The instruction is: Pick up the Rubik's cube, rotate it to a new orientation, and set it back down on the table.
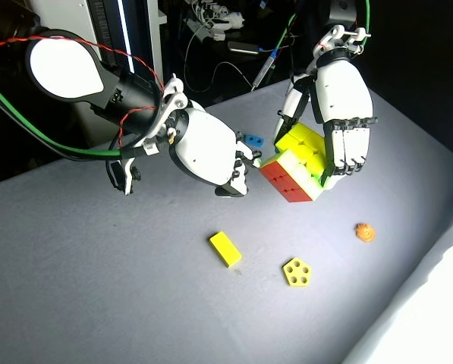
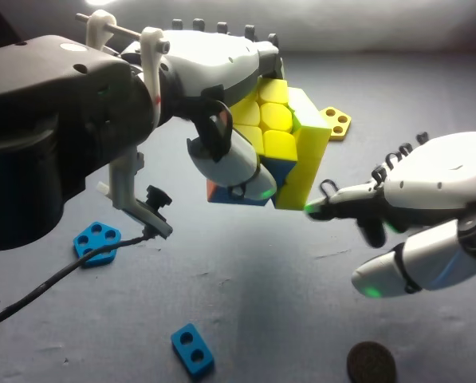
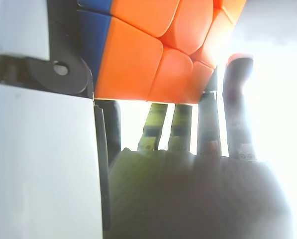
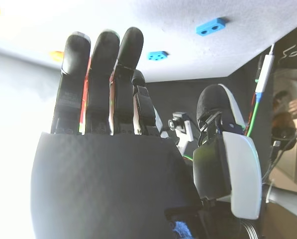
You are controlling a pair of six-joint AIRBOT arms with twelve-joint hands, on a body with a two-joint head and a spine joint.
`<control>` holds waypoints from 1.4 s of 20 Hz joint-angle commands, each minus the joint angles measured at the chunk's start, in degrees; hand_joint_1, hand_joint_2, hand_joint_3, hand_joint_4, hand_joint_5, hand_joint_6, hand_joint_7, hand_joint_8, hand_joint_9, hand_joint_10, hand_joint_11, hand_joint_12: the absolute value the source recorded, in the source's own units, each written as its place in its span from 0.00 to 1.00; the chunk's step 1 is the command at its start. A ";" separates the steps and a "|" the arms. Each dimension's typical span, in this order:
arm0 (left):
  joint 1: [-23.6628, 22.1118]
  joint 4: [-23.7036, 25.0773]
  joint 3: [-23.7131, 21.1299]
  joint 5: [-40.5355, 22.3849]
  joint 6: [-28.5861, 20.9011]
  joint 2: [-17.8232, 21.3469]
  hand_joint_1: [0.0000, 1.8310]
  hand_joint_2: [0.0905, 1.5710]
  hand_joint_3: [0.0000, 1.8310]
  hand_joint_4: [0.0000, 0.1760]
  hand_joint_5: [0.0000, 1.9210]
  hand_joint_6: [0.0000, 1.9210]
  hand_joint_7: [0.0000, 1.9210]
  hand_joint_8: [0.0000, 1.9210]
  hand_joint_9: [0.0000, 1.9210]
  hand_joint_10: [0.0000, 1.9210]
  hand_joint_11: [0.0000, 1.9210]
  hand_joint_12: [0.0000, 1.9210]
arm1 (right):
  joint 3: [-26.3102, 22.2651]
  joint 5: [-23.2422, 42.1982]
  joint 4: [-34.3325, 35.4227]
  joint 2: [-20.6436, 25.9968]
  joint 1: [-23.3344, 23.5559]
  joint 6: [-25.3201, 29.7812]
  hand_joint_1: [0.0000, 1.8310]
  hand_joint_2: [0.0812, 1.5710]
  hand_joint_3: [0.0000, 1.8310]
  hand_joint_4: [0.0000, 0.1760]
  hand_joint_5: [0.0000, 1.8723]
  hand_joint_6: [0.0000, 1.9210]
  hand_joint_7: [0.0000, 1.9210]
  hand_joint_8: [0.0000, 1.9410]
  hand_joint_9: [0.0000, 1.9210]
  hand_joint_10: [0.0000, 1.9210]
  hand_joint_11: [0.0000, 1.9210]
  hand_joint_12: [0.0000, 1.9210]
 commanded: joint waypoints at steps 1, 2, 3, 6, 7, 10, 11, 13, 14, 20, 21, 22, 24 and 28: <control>-1.15 2.03 -0.40 2.98 -0.81 0.10 0.54 0.91 0.00 0.07 0.22 0.92 0.25 0.98 0.19 1.00 0.18 1.00 | 0.30 2.45 0.15 -0.02 0.66 0.52 0.08 0.79 0.00 0.00 0.04 0.00 0.23 0.57 0.20 0.87 0.13 1.00; -1.18 2.02 -0.40 2.98 -0.81 0.10 0.53 0.92 0.00 0.07 0.21 0.93 0.24 0.99 0.19 1.00 0.18 1.00 | 0.31 1.73 0.15 -0.53 0.67 0.95 0.09 0.78 0.00 0.00 0.05 0.00 0.23 0.57 0.20 0.87 0.13 1.00; -1.22 2.02 -0.40 2.92 -0.81 0.10 0.53 0.92 0.00 0.06 0.21 0.93 0.24 0.99 0.19 1.00 0.18 1.00 | 0.33 1.56 0.15 -1.00 0.72 1.07 0.09 0.78 0.00 0.00 0.04 0.00 0.23 0.57 0.20 0.87 0.13 1.00; -1.25 2.02 -0.37 2.91 -0.81 0.10 0.55 0.90 0.00 0.07 0.24 0.89 0.26 0.96 0.21 1.00 0.21 1.00 | 0.37 1.40 0.15 -1.70 0.95 1.26 0.09 0.78 0.00 0.00 0.04 0.00 0.23 0.57 0.21 0.87 0.13 1.00; -1.25 2.02 -0.37 2.92 -0.81 0.10 0.55 0.90 0.00 0.06 0.24 0.89 0.26 0.96 0.21 1.00 0.21 1.00 | 0.36 1.07 0.15 -1.66 0.96 1.42 0.09 0.78 0.00 0.00 0.04 0.00 0.23 0.56 0.20 0.87 0.13 1.00; -1.30 2.02 -0.40 2.92 -0.81 0.10 0.55 0.90 0.00 0.08 0.24 0.90 0.26 0.96 0.20 1.00 0.20 1.00 | 0.36 -0.40 0.50 -0.19 1.04 2.15 0.09 0.79 0.00 0.00 0.04 0.00 0.23 0.57 0.20 0.87 0.12 1.00; -1.32 2.02 -0.40 2.92 -0.81 0.10 0.55 0.90 0.00 0.08 0.24 0.90 0.26 0.96 0.20 1.00 0.20 1.00 | 0.35 -0.39 0.75 0.33 1.06 2.15 0.09 0.79 0.00 0.00 0.04 0.00 0.23 0.57 0.20 0.87 0.12 1.00; -1.33 2.02 -0.40 2.92 -0.81 0.10 0.55 0.90 0.00 0.06 0.24 0.90 0.26 0.96 0.20 1.00 0.20 1.00 | -0.11 -0.15 2.57 2.31 1.21 2.11 0.09 0.79 0.00 0.00 0.05 0.00 0.23 0.57 0.20 0.87 0.13 1.00; -1.33 2.02 -0.40 2.92 -0.81 0.10 0.56 0.89 0.00 0.04 0.25 0.88 0.27 0.95 0.21 1.00 0.20 1.00 | -0.95 1.37 2.57 3.76 1.25 1.11 0.09 0.79 0.00 0.00 0.05 0.00 0.23 0.57 0.20 0.87 0.12 1.00; -1.33 2.02 -0.38 2.93 -0.81 0.10 0.55 0.90 0.00 0.03 0.23 0.90 0.25 0.97 0.20 1.00 0.20 1.00 | -7.19 8.58 2.56 11.85 3.21 -1.12 0.10 0.78 0.00 0.00 0.04 0.00 0.23 0.57 0.20 0.87 0.14 1.00; -1.33 2.03 -0.38 2.93 -0.81 0.10 0.55 0.90 0.00 0.07 0.23 0.90 0.25 0.97 0.21 1.00 0.21 1.00 | -7.48 8.58 2.56 11.88 3.07 -1.32 0.09 0.78 0.00 0.00 0.05 0.00 0.22 0.58 0.19 0.88 0.13 1.00; -1.33 2.03 -0.39 2.93 -0.81 0.10 0.55 0.90 0.00 0.07 0.23 0.90 0.25 0.97 0.21 1.00 0.21 1.00 | -7.95 8.59 2.56 11.96 2.71 -1.78 0.09 0.78 0.00 0.00 0.05 0.00 0.22 0.58 0.19 0.88 0.13 1.00; -1.33 2.04 -0.35 2.93 -0.81 0.10 0.56 0.89 0.00 0.06 0.26 0.87 0.26 0.95 0.21 1.00 0.20 1.00 | -9.52 8.62 2.54 12.46 1.78 -4.23 0.08 0.79 0.00 0.00 0.05 0.00 0.21 0.58 0.18 0.88 0.12 1.00; -1.33 2.04 -0.38 2.93 -0.81 0.10 0.54 0.90 0.00 0.14 0.23 0.92 0.25 0.96 0.20 1.00 0.19 1.00 | -12.33 9.40 2.53 13.72 0.40 -6.65 0.09 0.78 0.00 0.00 0.05 0.00 0.23 0.58 0.19 0.88 0.12 1.00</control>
